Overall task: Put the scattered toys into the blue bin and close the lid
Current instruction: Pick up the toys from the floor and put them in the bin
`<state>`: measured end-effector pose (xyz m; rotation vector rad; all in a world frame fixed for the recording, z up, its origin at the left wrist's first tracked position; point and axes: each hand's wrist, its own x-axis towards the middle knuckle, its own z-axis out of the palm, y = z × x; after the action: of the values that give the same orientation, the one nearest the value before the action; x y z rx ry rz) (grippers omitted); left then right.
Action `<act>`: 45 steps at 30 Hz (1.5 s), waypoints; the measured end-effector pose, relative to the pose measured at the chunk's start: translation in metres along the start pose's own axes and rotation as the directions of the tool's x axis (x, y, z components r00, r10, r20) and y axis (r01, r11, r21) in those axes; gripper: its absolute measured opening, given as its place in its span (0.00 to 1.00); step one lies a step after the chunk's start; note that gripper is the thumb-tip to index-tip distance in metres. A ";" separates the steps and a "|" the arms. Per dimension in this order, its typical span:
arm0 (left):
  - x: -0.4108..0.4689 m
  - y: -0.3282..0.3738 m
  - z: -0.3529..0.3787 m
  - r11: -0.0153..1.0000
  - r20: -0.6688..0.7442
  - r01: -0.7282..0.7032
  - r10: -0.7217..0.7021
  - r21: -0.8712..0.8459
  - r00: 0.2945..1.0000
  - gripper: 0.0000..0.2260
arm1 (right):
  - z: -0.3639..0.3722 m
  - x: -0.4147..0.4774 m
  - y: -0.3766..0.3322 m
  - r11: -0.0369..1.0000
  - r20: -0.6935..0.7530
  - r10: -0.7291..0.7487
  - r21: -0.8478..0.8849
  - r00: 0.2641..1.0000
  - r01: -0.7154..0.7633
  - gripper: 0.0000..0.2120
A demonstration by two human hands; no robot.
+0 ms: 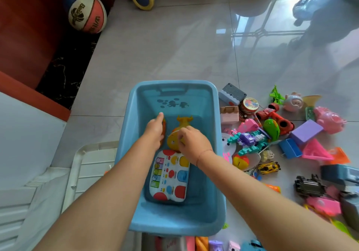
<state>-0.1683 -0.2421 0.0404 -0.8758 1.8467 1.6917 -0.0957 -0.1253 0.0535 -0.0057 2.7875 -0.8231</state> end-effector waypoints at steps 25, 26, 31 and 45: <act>0.020 -0.047 0.048 0.846 0.027 -0.213 0.229 0.489 0.973 0.26 | 0.019 -0.178 0.182 0.646 -0.222 0.724 0.549 0.653 -0.530 0.15; 0.018 -0.049 0.046 0.847 0.012 -0.256 0.282 0.466 0.959 0.29 | 0.020 -0.181 0.185 0.640 -0.210 0.732 0.539 0.648 -0.547 0.15; 0.005 -0.060 0.037 0.815 0.068 -0.327 0.337 0.478 0.939 0.40 | 0.024 -0.184 0.193 0.677 -0.191 0.715 0.432 0.673 -0.596 0.16; -0.200 -0.087 0.132 0.524 0.089 -0.791 0.814 0.316 0.574 0.13 | 0.013 -0.294 0.201 0.424 -0.328 0.903 0.580 0.277 -0.696 0.13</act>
<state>0.0219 -0.0871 0.1106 0.1595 2.7350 1.7140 0.2055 0.0578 0.0004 1.9477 2.4172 -1.0386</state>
